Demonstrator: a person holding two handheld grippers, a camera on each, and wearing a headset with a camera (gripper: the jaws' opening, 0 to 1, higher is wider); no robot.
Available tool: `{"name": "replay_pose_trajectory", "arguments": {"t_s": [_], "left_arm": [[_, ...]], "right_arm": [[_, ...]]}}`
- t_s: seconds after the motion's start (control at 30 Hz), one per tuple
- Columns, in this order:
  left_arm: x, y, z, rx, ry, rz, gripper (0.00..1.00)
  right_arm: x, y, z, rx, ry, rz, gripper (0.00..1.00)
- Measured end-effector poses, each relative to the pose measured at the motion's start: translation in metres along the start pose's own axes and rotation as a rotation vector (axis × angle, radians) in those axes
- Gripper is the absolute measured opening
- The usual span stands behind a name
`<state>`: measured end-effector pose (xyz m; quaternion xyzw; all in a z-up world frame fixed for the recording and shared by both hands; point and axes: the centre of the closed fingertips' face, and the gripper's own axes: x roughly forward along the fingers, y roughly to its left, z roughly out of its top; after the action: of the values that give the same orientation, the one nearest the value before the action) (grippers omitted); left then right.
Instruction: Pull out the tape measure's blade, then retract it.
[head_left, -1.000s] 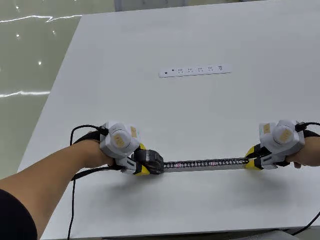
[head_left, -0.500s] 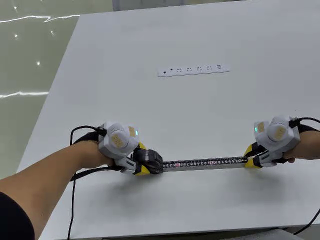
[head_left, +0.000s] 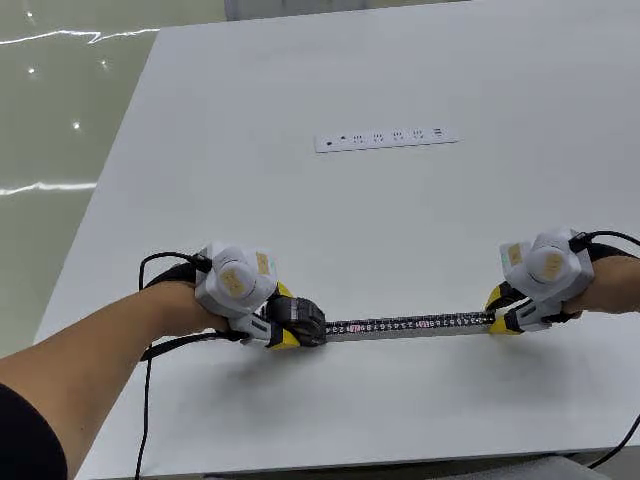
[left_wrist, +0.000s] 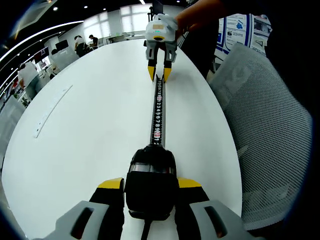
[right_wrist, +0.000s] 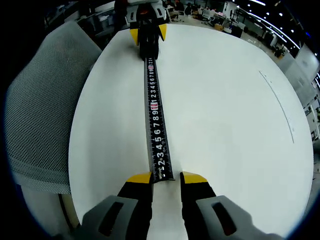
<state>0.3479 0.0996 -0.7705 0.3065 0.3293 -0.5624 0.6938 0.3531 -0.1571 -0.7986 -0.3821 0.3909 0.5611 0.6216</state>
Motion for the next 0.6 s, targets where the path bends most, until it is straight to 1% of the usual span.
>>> {"name": "replay_pose_trajectory", "arguments": {"t_s": [0.1,0.2,0.3,0.33,0.37,0.47,0.5,0.6], "left_arm": [[-0.003,0.003,0.003,-0.02,-0.017,0.011,0.38],[-0.006,0.005,0.003,-0.051,-0.031,0.021,0.43],[-0.008,0.008,0.001,-0.049,-0.037,0.042,0.51],[-0.01,0.01,0.0,-0.072,-0.038,0.051,0.53],[-0.01,0.011,0.0,-0.084,-0.041,0.054,0.57],[-0.014,0.015,-0.002,-0.114,-0.049,0.075,0.63],[-0.016,0.016,-0.004,-0.127,-0.049,0.084,0.64],[-0.018,0.016,-0.007,-0.146,-0.05,0.1,0.7]], "right_arm": [[0.0,0.001,0.0,-0.008,0.004,-0.005,0.18],[0.0,0.002,0.002,-0.011,0.003,-0.007,0.2],[0.0,0.005,0.003,-0.006,0.004,-0.003,0.26],[0.0,0.006,0.003,-0.007,0.002,0.0,0.29],[0.0,0.007,0.003,-0.005,0.005,-0.001,0.31],[0.0,0.007,0.003,0.011,-0.001,-0.003,0.33],[-0.001,0.007,0.002,0.024,-0.003,-0.011,0.35],[-0.004,0.005,0.003,0.061,-0.015,-0.025,0.39]]}}
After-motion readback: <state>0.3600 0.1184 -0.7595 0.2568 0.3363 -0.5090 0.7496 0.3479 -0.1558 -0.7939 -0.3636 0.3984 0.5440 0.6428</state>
